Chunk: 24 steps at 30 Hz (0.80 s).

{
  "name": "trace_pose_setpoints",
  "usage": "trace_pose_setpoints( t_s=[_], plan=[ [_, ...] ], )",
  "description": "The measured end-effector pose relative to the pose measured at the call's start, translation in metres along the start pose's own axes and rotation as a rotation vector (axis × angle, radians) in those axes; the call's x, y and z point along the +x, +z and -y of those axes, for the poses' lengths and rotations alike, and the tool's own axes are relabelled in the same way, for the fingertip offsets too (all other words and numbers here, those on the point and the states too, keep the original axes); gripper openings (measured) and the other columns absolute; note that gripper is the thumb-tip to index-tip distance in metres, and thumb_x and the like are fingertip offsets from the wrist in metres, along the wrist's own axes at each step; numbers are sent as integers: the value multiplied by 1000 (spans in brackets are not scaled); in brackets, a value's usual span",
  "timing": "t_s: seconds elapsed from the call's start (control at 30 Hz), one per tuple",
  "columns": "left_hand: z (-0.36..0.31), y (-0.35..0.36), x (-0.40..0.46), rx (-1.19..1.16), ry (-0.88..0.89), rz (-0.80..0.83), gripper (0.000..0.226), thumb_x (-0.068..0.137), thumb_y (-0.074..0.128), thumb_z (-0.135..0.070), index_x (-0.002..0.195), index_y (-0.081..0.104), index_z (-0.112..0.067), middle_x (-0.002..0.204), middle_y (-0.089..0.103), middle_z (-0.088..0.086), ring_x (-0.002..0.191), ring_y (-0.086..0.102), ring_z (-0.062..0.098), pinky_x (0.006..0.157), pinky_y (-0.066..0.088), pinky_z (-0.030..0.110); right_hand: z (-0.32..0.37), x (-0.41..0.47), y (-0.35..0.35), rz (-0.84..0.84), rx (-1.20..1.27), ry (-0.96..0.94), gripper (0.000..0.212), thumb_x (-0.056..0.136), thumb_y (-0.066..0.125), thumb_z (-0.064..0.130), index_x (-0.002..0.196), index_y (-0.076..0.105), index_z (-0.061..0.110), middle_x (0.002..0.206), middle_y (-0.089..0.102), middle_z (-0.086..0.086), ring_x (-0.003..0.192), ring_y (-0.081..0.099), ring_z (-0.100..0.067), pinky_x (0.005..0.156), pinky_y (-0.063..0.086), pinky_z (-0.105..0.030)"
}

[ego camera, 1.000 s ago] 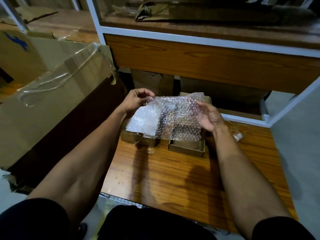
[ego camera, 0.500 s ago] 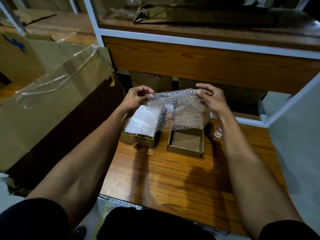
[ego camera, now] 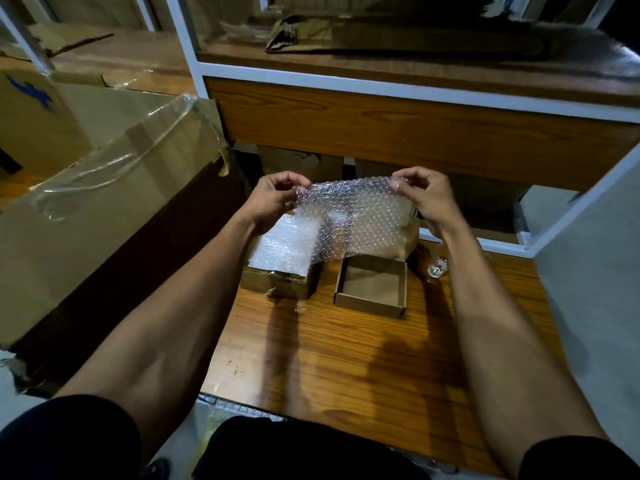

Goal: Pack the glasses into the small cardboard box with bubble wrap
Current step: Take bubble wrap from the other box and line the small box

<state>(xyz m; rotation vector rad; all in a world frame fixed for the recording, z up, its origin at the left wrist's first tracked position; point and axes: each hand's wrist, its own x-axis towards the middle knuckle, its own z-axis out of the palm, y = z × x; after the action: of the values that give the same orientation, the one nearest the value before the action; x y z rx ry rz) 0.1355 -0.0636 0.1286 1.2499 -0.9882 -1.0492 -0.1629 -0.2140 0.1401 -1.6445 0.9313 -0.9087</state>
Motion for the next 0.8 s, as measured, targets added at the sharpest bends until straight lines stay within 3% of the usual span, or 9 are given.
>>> trace_pose_setpoints(
  t_s=[0.17, 0.27, 0.37, 0.53, 0.7, 0.8],
  plan=[
    [8, 0, 5, 44, -11, -56, 15, 93, 68, 2, 102, 74, -9, 96, 73, 6, 88, 66, 15, 79, 54, 29, -5, -4, 8, -2, 95, 52, 31, 92, 75, 0, 123, 71, 5, 108, 70, -1, 101, 71, -13, 89, 61, -27],
    [10, 1, 8, 89, -12, -106, 20, 100, 58, 9, 99, 71, -6, 95, 72, 7, 82, 66, 10, 74, 54, 23, -8, -3, 9, -20, 99, 92, 45, 91, 75, -2, 133, 64, 10, 113, 65, -1, 100, 70, -9, 84, 60, -21],
    [16, 1, 12, 131, -32, -97, 20, 100, 60, 8, 95, 71, -9, 90, 73, 3, 73, 65, 10, 68, 57, 29, -14, 1, 8, -17, 96, 162, 51, 92, 76, 1, 139, 60, 9, 122, 66, -1, 105, 67, -4, 78, 58, -16],
    [25, 2, 20, 230, -67, -151, 27, 101, 53, 13, 89, 70, -5, 78, 73, -1, 61, 65, 5, 60, 56, 23, -29, 1, 6, 73, 119, 297, 36, 92, 75, 2, 127, 67, 1, 115, 73, -12, 99, 70, -16, 77, 59, -21],
    [31, 9, 30, 187, -172, -154, 31, 106, 47, 3, 90, 72, -5, 69, 69, -4, 63, 58, 9, 61, 56, 24, -35, 1, 3, 116, 202, 378, 22, 96, 70, 3, 117, 67, 10, 102, 70, -7, 84, 65, -13, 64, 51, -25],
    [32, 15, 34, 111, -220, -129, 20, 106, 54, -10, 99, 73, -8, 83, 71, 0, 73, 66, 13, 69, 61, 30, -38, 6, 3, 89, 179, 365, 21, 98, 66, -1, 116, 64, 9, 105, 67, -10, 86, 65, -15, 59, 52, -23]
  ],
)
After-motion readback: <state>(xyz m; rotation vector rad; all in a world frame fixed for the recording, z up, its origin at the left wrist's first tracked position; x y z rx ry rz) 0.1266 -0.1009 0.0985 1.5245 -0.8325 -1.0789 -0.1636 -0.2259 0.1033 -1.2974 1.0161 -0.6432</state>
